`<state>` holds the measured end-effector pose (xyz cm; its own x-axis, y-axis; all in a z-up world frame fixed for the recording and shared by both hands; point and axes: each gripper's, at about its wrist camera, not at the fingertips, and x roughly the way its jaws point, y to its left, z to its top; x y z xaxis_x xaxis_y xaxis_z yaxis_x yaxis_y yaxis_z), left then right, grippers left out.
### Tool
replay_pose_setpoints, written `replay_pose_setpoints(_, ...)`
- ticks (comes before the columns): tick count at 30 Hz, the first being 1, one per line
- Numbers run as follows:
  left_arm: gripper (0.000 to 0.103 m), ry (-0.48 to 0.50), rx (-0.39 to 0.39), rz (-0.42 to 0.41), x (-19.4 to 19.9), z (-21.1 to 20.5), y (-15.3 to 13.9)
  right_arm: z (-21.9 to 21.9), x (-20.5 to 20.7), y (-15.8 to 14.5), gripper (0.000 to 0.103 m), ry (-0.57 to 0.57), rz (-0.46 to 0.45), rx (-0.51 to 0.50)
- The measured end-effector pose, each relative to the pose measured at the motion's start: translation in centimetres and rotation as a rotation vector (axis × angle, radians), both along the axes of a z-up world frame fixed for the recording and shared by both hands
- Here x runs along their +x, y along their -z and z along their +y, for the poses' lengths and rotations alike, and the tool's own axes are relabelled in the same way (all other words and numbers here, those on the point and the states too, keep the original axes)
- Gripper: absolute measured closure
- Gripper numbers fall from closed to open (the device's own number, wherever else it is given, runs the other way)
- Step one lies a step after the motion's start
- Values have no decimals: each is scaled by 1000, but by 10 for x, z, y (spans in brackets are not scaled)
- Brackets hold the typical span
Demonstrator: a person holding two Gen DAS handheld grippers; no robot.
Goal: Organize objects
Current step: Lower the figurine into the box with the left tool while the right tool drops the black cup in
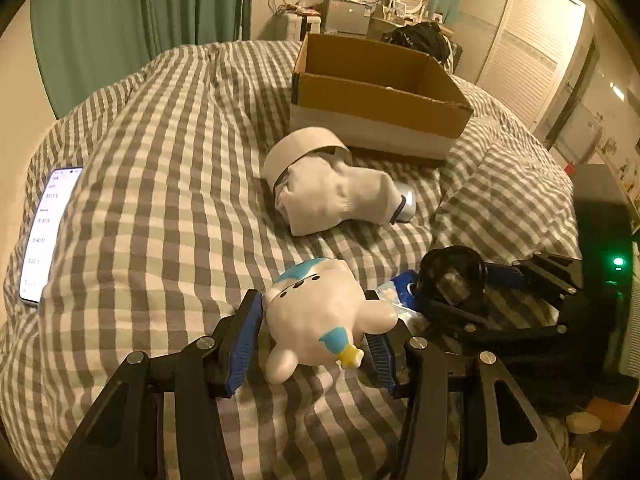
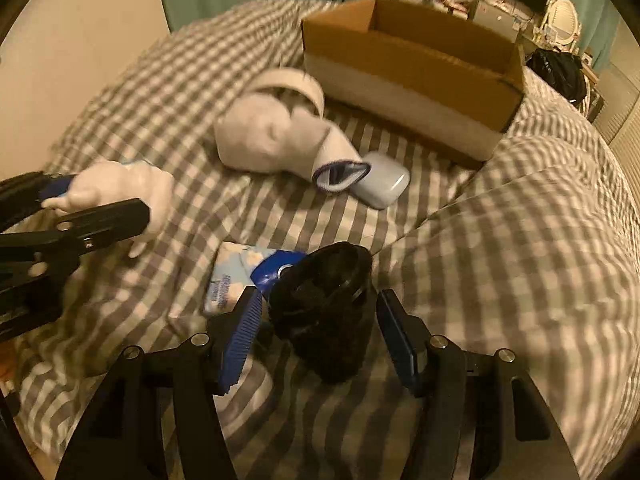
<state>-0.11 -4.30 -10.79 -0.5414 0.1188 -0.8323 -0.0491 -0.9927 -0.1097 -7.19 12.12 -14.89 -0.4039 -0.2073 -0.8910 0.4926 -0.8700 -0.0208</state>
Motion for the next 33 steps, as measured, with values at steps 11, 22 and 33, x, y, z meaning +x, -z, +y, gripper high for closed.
replay_pose_setpoints(11,51,21,-13,51,-2,6,-27,10,12,-36,48,23,144,-19)
replay_pose_setpoints(22,51,58,-73,258,-68,33,-114,25,-23,-159,48,32,401,-86)
replay_pose_setpoints(33,51,116,-85,317,-194,56,-124,23,-135,-197,48,46,457,-146)
